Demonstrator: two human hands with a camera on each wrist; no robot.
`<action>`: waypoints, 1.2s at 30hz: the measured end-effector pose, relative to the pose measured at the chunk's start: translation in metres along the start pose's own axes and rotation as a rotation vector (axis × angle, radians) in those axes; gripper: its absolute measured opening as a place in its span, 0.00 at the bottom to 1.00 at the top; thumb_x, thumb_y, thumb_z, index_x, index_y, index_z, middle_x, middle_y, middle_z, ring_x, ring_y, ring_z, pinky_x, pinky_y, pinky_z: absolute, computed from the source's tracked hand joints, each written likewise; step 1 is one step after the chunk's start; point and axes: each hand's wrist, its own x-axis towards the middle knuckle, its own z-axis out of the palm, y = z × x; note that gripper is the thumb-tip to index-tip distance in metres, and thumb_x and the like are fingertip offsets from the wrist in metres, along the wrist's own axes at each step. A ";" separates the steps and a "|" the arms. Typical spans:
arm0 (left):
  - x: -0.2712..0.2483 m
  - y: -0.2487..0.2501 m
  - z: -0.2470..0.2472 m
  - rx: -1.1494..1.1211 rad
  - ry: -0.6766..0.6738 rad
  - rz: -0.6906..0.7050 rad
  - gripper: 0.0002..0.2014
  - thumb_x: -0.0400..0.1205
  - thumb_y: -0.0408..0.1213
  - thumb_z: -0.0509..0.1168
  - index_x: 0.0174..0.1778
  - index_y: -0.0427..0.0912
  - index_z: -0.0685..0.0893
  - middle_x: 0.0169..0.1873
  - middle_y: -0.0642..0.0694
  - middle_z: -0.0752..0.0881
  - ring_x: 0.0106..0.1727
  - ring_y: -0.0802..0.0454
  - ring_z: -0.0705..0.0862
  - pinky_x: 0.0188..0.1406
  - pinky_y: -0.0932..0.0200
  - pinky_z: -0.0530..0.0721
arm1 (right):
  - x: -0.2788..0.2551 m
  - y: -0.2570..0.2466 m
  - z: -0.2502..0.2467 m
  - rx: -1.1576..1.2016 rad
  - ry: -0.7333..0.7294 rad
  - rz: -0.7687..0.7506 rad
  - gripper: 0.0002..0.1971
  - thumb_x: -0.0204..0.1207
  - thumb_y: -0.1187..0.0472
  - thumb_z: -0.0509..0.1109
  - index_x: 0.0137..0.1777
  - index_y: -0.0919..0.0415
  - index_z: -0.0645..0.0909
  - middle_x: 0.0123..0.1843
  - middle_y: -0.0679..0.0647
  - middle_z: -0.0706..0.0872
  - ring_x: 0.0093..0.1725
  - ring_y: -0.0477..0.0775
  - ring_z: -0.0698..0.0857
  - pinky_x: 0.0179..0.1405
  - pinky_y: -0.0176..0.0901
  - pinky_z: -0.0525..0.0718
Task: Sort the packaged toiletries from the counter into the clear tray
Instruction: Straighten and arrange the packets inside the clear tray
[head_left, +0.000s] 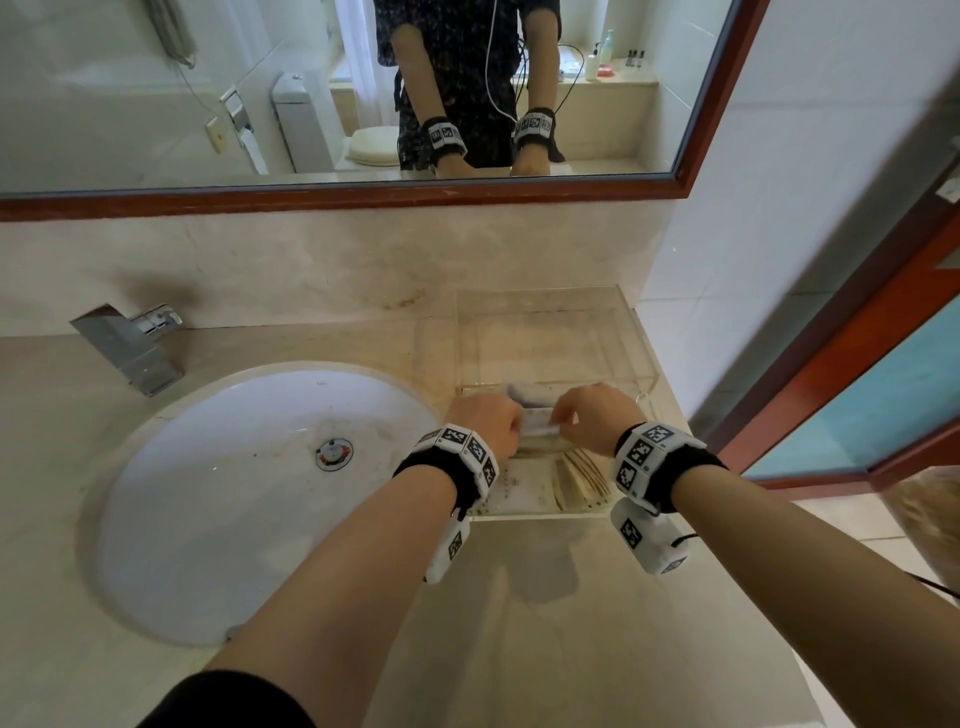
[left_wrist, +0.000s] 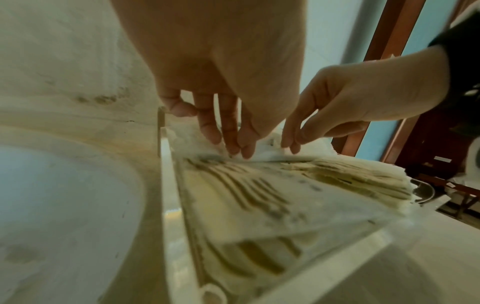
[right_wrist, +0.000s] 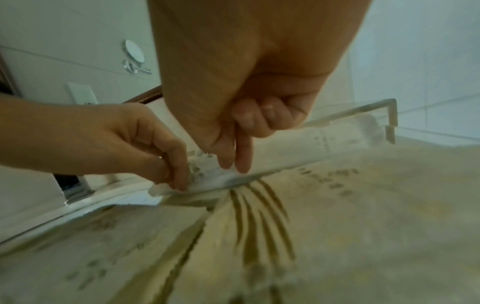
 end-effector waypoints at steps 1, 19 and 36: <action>0.001 -0.002 -0.002 -0.021 0.040 0.014 0.09 0.80 0.37 0.62 0.54 0.46 0.83 0.53 0.45 0.85 0.51 0.44 0.85 0.52 0.52 0.83 | 0.001 0.002 -0.002 0.015 0.044 -0.018 0.11 0.77 0.59 0.66 0.56 0.53 0.84 0.57 0.51 0.86 0.53 0.54 0.85 0.49 0.43 0.83; 0.007 0.001 0.004 0.227 0.044 0.034 0.26 0.75 0.40 0.69 0.70 0.51 0.75 0.69 0.52 0.74 0.70 0.46 0.69 0.63 0.43 0.66 | 0.011 0.003 0.008 -0.073 -0.001 0.086 0.26 0.74 0.56 0.71 0.73 0.57 0.72 0.66 0.55 0.76 0.58 0.61 0.83 0.52 0.51 0.83; -0.007 -0.012 0.001 0.164 -0.269 0.148 0.14 0.76 0.48 0.64 0.47 0.43 0.87 0.37 0.43 0.89 0.38 0.43 0.88 0.36 0.55 0.85 | -0.002 -0.034 0.010 0.258 -0.415 0.252 0.11 0.68 0.57 0.78 0.45 0.62 0.83 0.33 0.55 0.87 0.46 0.61 0.92 0.51 0.55 0.90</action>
